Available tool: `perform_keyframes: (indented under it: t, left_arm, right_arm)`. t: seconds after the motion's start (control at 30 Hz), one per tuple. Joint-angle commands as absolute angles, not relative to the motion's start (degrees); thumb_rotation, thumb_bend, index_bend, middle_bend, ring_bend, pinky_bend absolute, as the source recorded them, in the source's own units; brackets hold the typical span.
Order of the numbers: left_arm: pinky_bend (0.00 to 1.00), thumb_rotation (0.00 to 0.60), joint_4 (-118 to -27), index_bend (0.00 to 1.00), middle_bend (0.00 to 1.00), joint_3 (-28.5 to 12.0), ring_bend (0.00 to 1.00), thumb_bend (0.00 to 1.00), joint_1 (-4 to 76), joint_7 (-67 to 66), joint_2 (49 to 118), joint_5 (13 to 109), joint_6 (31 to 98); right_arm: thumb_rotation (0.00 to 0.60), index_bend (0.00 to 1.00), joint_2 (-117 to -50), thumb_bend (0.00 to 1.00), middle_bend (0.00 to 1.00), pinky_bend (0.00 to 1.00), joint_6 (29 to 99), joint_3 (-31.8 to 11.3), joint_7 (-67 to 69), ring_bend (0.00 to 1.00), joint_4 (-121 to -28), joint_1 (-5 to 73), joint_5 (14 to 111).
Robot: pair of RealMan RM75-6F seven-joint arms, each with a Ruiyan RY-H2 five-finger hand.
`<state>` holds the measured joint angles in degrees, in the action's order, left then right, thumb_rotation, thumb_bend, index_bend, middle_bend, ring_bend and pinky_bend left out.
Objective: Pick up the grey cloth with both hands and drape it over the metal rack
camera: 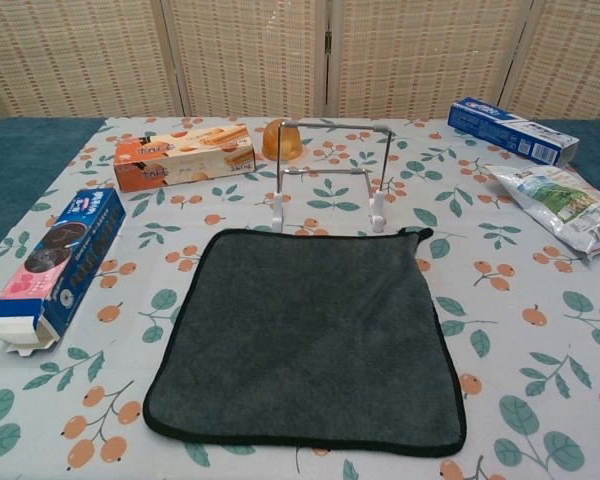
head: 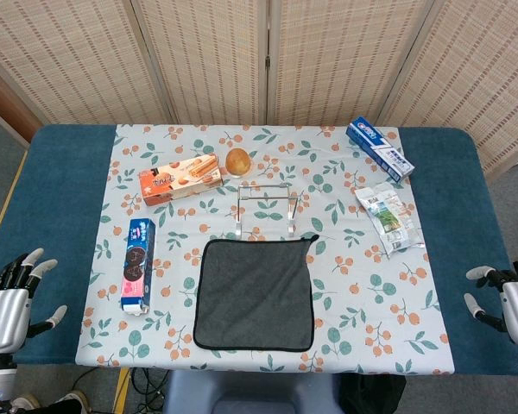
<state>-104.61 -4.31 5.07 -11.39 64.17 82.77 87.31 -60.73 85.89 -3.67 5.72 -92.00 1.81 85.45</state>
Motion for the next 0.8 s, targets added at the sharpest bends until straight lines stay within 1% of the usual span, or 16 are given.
perform_keyframes:
  t: [0.03,0.63,0.8]
  left_arm:
    - [0.11,0.6,-104.56,0.2,0.11,-4.33,0.08,0.2,5.07,-11.31,64.21,82.74,87.29]
    - [0.11,0.6,-103.94,0.2,0.11,-4.27,0.08,0.2,6.03,-9.63,63.11,84.85,86.34]
    - [0.16,0.6,-102.67,0.21,0.16,-4.04,0.13,0.2,7.03,-7.97,62.59,87.47,85.79]
  right_arm:
    - [0.6,0.43,-60.75,0.28,0.51,0.6,85.91,-3.67,5.77,0.44,-92.03,1.81,85.49]
    - [0.6,0.43,-60.36,0.28,0.51,0.6,87.46,-4.28,5.61,0.44,-92.48,1.73,86.19]
    - [0.6,0.43,-60.23,0.29,0.51,0.6,87.96,-4.39,5.41,0.44,-92.66,1.8,86.77]
